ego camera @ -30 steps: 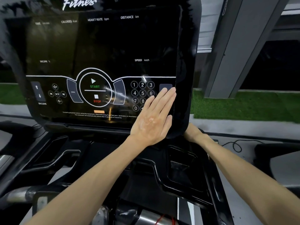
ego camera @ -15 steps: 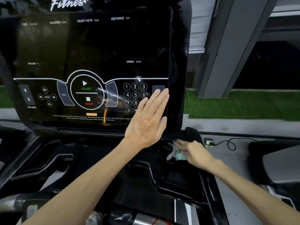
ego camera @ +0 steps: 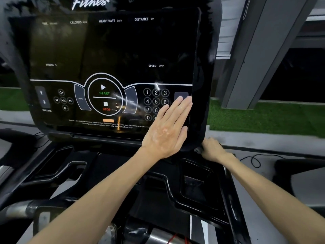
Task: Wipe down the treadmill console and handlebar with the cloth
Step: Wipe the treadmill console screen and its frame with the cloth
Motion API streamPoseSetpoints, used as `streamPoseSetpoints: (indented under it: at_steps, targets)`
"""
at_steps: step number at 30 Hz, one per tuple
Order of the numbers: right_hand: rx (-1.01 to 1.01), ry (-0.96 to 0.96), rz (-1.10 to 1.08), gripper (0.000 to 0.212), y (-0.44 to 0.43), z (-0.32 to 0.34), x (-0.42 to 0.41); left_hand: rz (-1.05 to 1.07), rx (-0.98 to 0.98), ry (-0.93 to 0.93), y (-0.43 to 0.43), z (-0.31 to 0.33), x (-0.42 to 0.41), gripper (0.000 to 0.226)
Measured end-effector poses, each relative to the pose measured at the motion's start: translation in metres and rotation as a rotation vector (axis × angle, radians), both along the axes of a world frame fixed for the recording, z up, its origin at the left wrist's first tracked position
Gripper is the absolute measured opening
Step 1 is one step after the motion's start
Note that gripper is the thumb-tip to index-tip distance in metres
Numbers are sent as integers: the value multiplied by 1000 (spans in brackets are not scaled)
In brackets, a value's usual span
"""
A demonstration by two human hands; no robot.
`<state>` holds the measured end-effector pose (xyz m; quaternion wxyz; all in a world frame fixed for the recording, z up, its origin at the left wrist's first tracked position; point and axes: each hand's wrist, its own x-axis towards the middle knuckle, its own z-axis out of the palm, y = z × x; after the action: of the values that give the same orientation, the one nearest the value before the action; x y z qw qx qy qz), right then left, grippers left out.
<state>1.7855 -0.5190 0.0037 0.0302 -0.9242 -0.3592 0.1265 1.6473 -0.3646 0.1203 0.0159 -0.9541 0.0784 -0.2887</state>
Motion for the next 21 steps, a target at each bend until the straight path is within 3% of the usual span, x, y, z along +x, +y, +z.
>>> streamPoseSetpoints:
  at_steps: [5,9,15,21]
  targets:
    - [24,31,1,46,-34,-11,-39,0,0,9,1,-1,0,63]
    - [129,146,36,45,-56,-3,-70,3,-18,11,0,-1,-1,61]
    - [592,408,-220,32,-80,46,-92,-53,-79,-15,-6,6,-7,56]
    - [1065,838,-497,21,-98,86,-114,-464,-145,-89,-58,0,-23,37]
